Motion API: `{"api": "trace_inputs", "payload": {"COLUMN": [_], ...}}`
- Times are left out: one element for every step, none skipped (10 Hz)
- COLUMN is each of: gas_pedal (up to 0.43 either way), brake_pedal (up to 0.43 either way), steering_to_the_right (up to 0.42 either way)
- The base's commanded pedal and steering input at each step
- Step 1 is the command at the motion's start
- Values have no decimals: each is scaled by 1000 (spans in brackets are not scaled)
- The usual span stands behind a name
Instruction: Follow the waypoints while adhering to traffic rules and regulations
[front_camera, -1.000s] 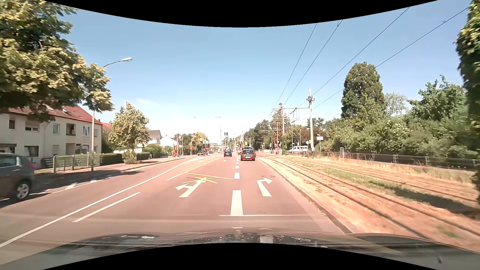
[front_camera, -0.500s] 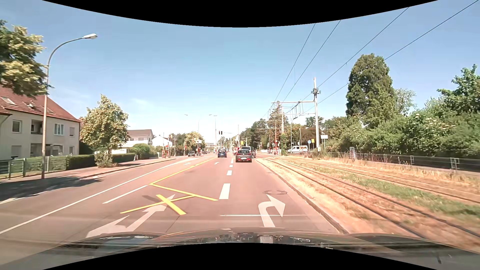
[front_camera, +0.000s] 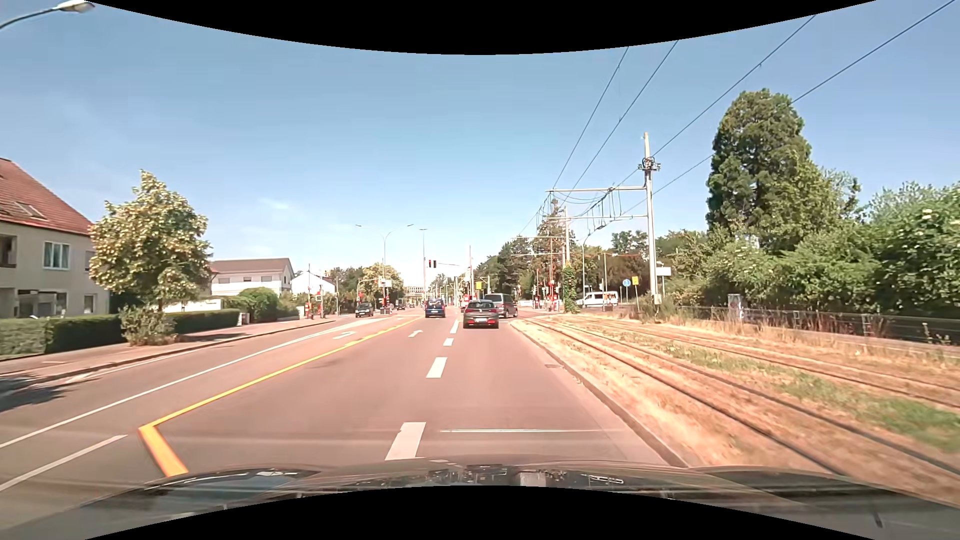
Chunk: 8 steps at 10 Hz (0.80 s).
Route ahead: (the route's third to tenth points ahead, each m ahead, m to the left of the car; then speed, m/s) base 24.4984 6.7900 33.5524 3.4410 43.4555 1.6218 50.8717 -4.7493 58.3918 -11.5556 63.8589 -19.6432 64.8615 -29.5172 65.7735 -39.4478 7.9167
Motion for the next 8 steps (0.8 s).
{"api": "trace_inputs", "payload": {"gas_pedal": [0,0,0,0,47,67,79,79], "brake_pedal": [0,0,0,0,0,0,0,0], "steering_to_the_right": [0,-3,-6,-9,-11,-13,-15,-16]}}
